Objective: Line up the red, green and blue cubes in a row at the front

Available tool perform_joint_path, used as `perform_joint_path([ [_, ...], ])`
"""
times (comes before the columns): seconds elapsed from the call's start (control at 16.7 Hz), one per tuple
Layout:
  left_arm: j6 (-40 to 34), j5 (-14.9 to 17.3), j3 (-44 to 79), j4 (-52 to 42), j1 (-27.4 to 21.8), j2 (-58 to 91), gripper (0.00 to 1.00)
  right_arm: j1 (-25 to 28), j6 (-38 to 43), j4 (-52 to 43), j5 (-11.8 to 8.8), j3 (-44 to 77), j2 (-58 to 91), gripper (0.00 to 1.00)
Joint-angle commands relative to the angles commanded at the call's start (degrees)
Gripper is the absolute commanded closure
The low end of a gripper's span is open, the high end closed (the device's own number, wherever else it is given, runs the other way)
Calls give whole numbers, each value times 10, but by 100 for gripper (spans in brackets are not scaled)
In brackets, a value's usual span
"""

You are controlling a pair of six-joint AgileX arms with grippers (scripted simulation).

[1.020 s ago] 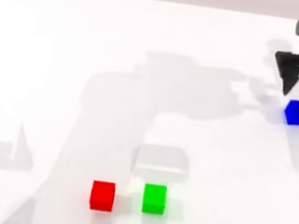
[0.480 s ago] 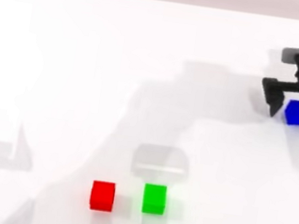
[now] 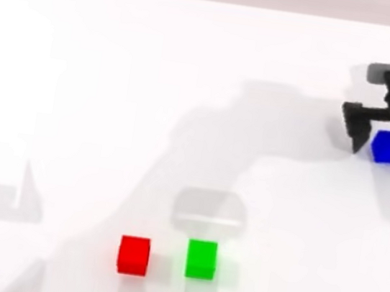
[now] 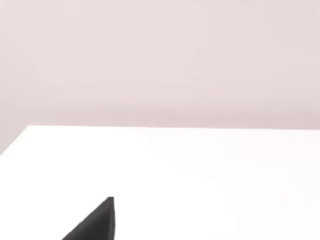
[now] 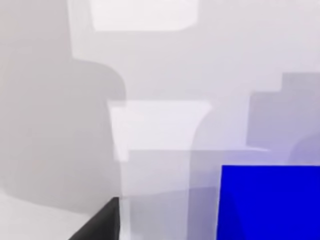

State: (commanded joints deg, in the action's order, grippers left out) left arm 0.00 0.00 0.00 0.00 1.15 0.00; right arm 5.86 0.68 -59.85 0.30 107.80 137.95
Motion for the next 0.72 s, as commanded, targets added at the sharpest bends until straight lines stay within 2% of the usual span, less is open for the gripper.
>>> perform_joint_path([
  [0.6,0,0,0,0,0,0,0,0,0,0,0,0,0,98],
  [0.72,0,0,0,0,0,0,0,0,0,0,0,0,0,100],
])
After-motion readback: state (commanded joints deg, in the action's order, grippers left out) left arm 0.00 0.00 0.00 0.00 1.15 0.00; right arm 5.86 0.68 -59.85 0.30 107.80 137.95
